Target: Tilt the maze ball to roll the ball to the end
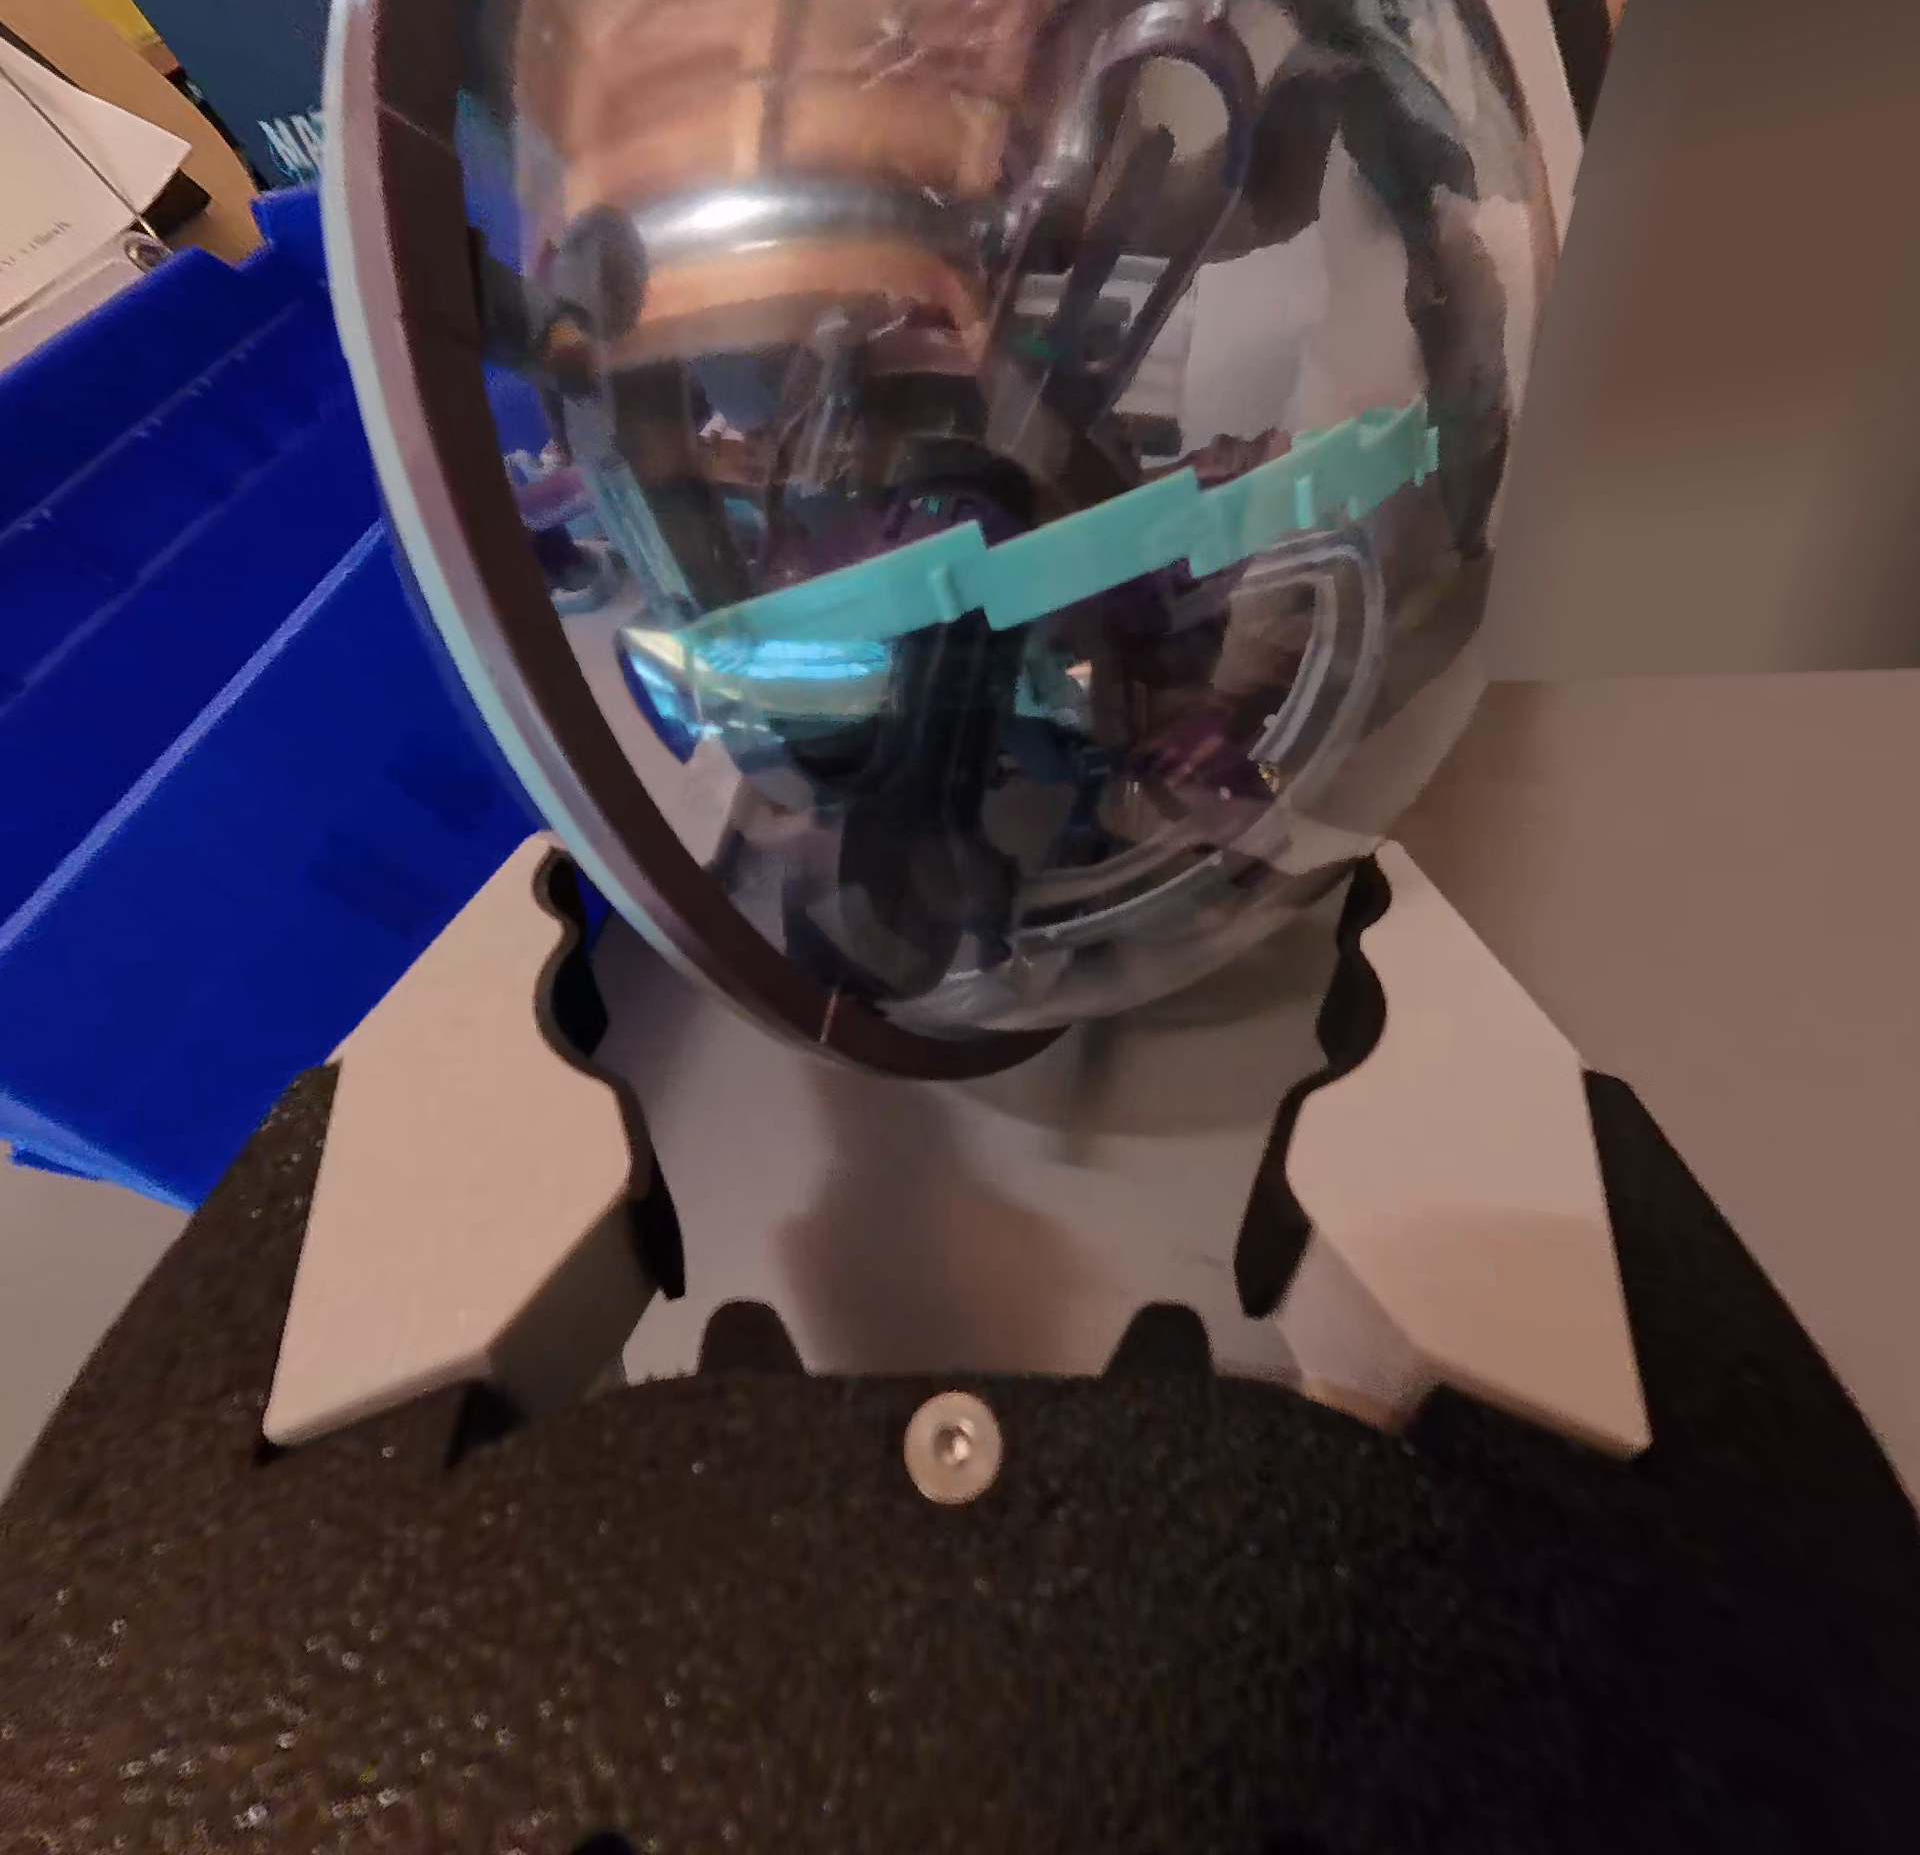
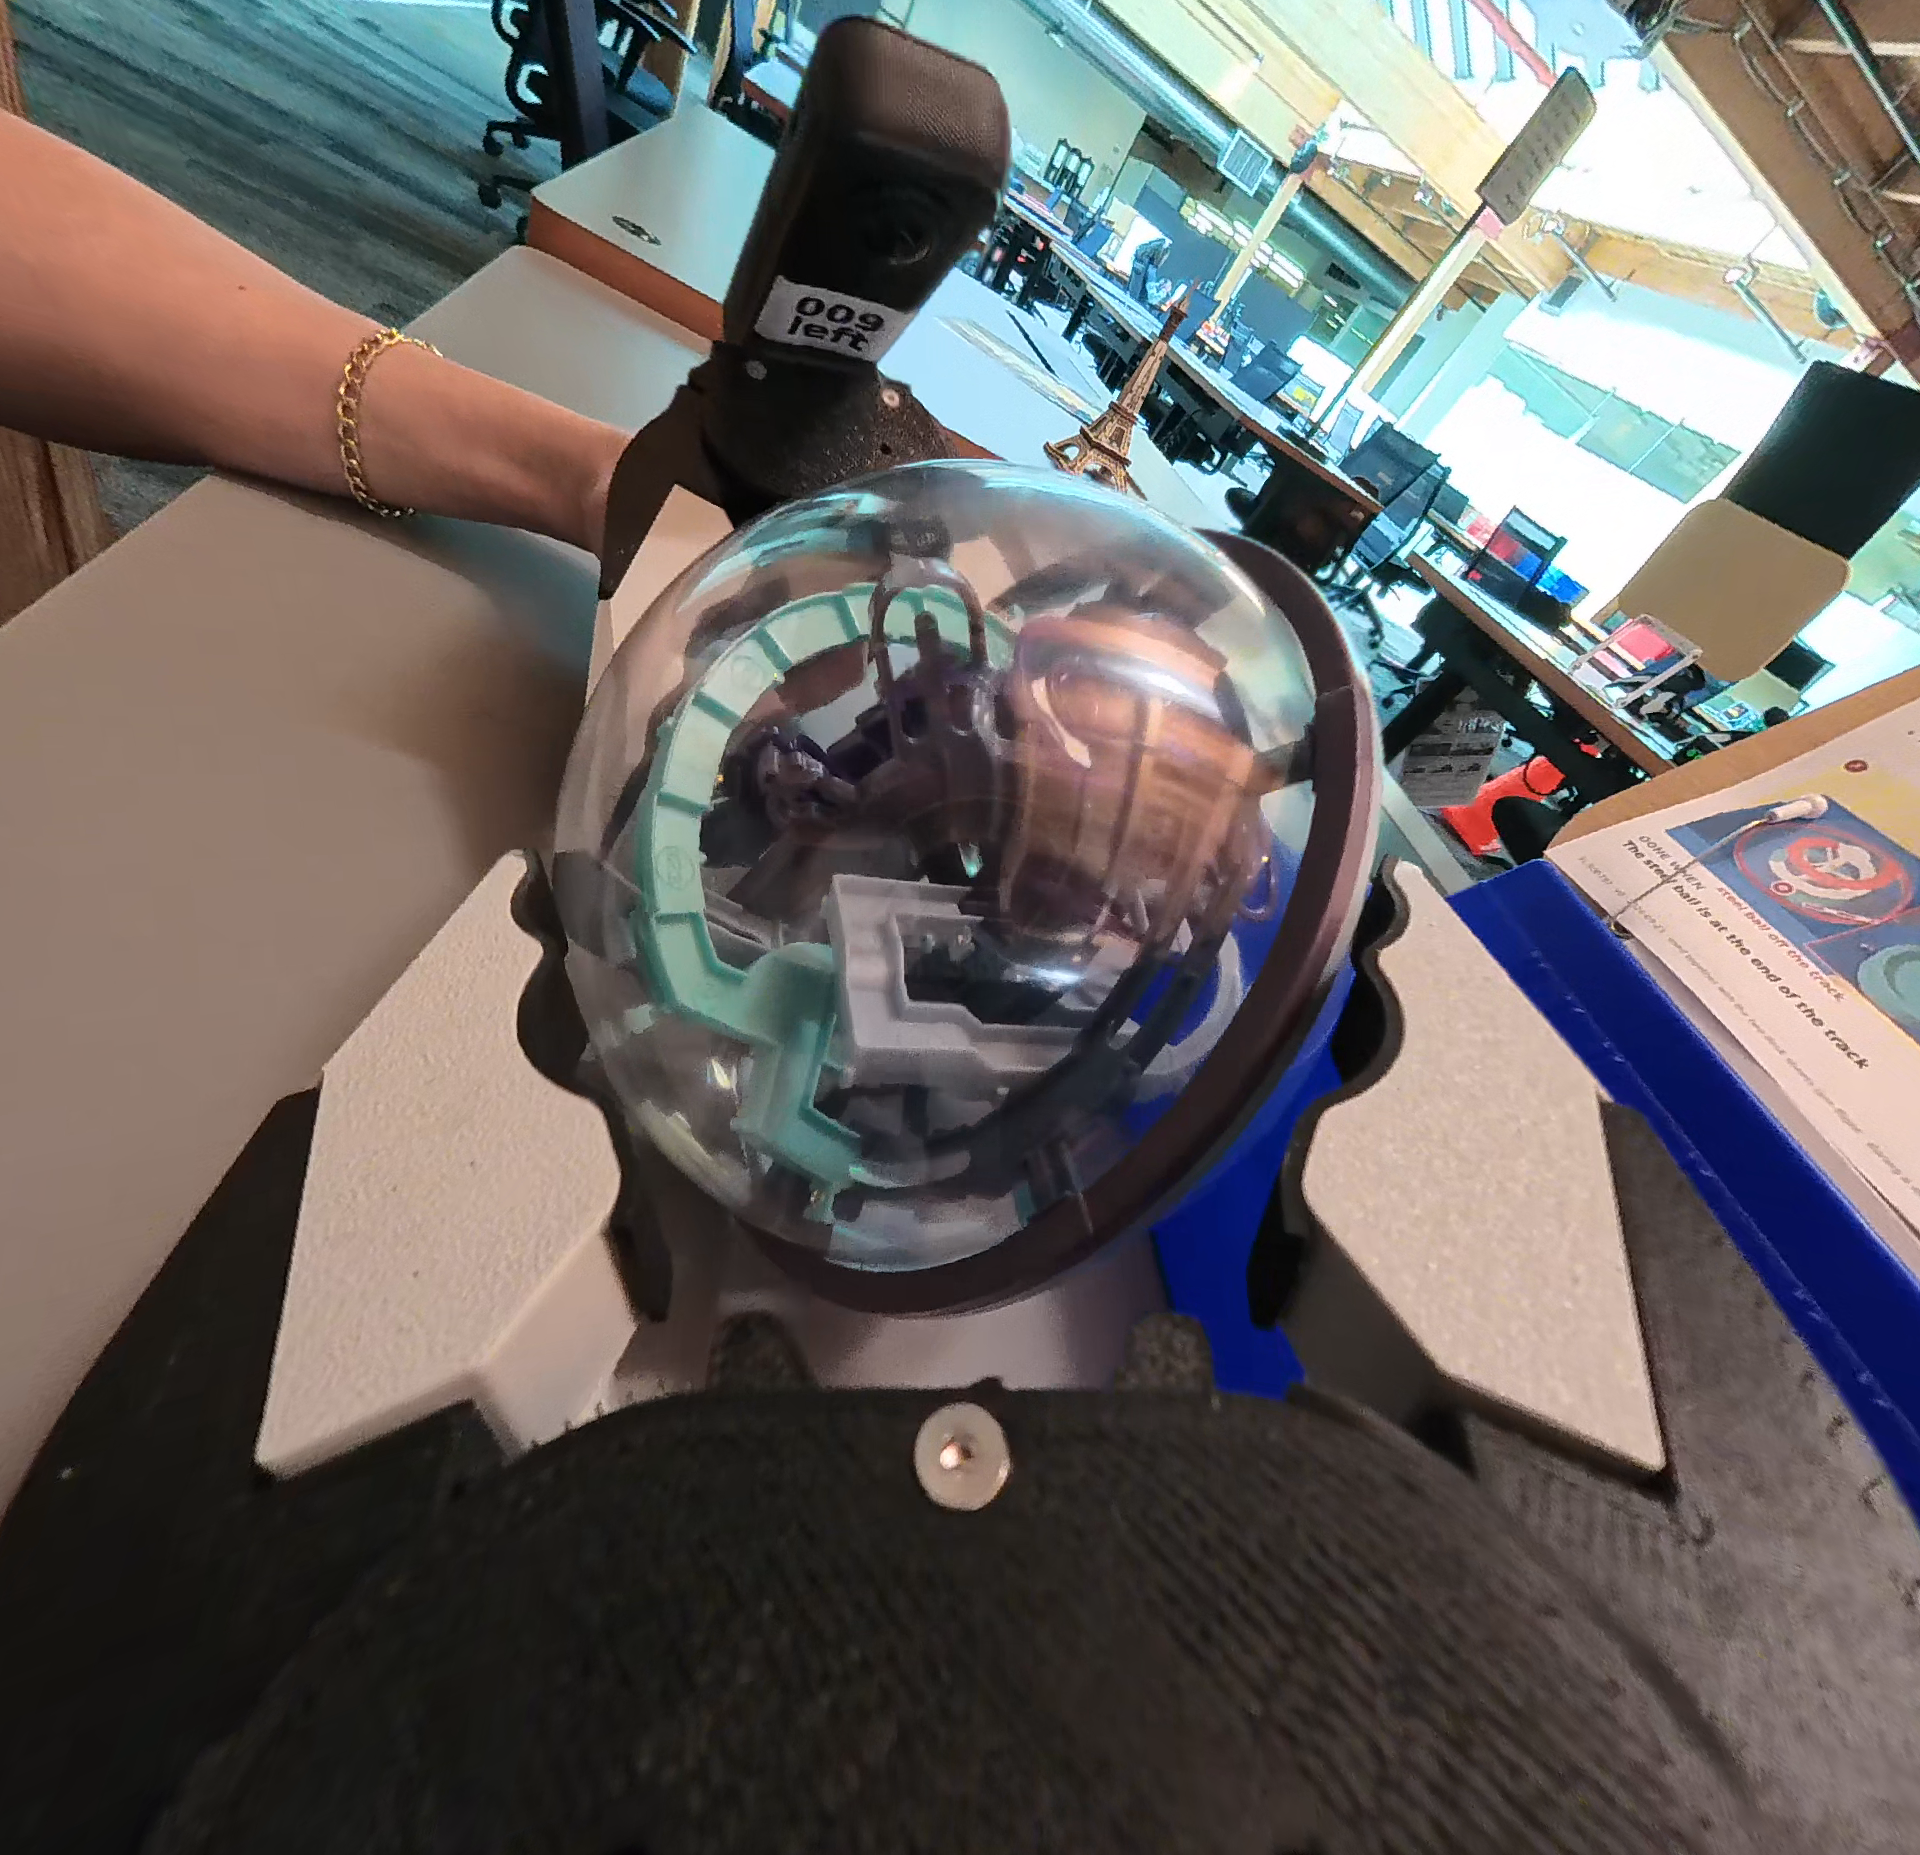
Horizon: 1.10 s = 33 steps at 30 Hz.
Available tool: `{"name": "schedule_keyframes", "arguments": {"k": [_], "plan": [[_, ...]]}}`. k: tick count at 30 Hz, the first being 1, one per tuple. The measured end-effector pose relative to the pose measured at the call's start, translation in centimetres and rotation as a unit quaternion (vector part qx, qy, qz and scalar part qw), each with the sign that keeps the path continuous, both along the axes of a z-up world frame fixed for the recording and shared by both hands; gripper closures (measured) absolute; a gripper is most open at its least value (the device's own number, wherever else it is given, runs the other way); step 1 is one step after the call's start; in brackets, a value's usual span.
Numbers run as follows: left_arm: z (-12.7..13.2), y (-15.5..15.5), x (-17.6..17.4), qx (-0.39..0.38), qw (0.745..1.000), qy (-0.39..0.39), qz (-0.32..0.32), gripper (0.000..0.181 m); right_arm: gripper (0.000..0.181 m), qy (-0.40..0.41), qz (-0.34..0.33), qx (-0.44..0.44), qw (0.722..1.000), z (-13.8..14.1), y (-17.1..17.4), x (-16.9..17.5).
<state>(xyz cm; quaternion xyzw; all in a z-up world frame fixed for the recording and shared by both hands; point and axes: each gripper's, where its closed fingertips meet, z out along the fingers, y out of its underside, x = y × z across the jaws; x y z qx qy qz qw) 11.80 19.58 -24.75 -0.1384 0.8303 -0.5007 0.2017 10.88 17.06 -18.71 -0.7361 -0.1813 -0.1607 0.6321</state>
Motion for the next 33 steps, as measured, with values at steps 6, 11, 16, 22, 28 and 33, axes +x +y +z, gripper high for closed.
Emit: {"name": "schedule_keyframes", "arguments": {"k": [6, 11, 16, 22, 28, 33], "plan": [[-0.1, -0.1, -0.1, 0.000, 1.000, 0.009, -0.007, 0.043, 0.035, -0.027, 0.005, 0.009, 1.000, 0.3, 0.1, -0.4], [-0.2, -0.3, -0.3, 0.001, 1.000, 0.015, -0.012, 0.043, 0.023, -0.115, -0.008, -0.010, 0.993, -0.8, 0.3, -0.2], [0.2, -0.2, 0.0, -0.005, 1.000, -0.002, -0.002, 0.042, 0.024, -0.103, -0.013, -0.015, 0.994, -1.0, 0.3, 0.3], [2.5, -0.5, 0.5, -0.029, 0.989, -0.144, 0.019, 0.035, 0.032, -0.065, -0.012, -0.008, 0.998, -0.5, 0.2, 0.2], [2.5, -0.5, 0.6, -0.036, 0.991, -0.127, 0.011, 0.036, 0.031, -0.050, -0.015, -0.006, 0.999, -0.6, 0.2, 0.4], [2.6, -0.5, 0.4, -0.049, 0.994, -0.101, 0.005, 0.038, 0.031, -0.030, -0.013, -0.004, 0.999, -0.7, 0.2, 0.5]]}}
